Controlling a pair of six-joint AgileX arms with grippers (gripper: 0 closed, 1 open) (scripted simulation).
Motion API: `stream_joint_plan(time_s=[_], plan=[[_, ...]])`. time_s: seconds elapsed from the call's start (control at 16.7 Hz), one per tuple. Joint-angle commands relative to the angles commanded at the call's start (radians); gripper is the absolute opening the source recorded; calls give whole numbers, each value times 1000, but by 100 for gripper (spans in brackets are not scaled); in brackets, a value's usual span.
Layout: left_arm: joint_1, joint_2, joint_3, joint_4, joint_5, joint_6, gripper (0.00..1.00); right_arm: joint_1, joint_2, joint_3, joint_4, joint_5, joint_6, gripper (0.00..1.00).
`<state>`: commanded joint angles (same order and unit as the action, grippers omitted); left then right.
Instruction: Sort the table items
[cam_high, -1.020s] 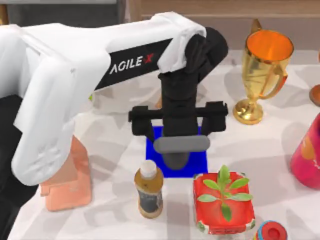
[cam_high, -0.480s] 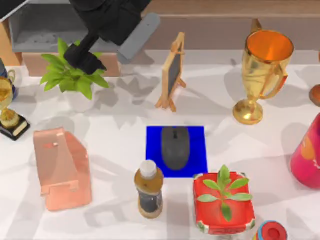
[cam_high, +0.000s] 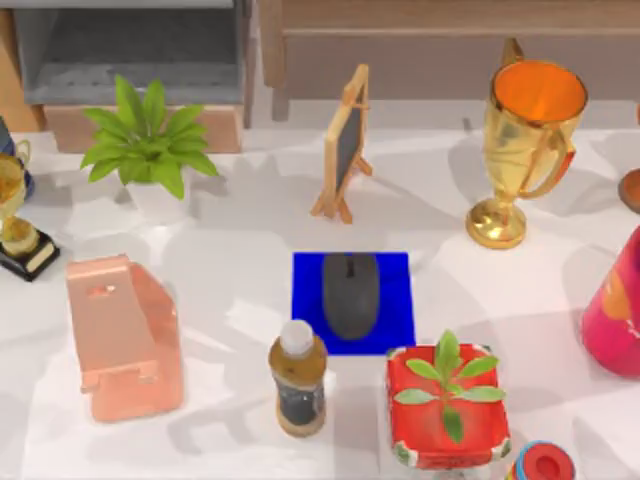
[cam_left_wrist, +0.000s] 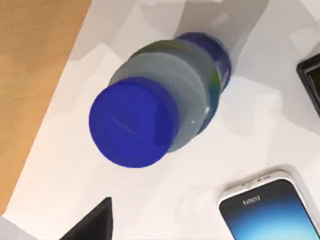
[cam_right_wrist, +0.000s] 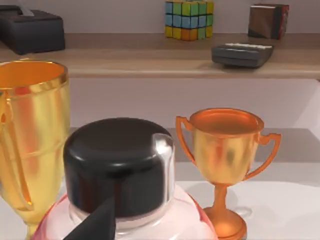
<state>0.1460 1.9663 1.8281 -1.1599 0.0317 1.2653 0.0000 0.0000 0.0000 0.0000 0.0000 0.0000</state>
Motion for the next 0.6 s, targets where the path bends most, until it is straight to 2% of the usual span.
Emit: stream_joint_plan(time_s=[0.18, 0.3, 0.6], plan=[[159, 8, -95, 23, -15, -132, 100, 0, 0, 0, 0, 0, 0, 100], [226, 35, -166, 46, -22, -191, 100, 0, 0, 0, 0, 0, 0, 100], [284, 84, -269, 82, -31, -246, 100, 0, 0, 0, 0, 0, 0, 100]])
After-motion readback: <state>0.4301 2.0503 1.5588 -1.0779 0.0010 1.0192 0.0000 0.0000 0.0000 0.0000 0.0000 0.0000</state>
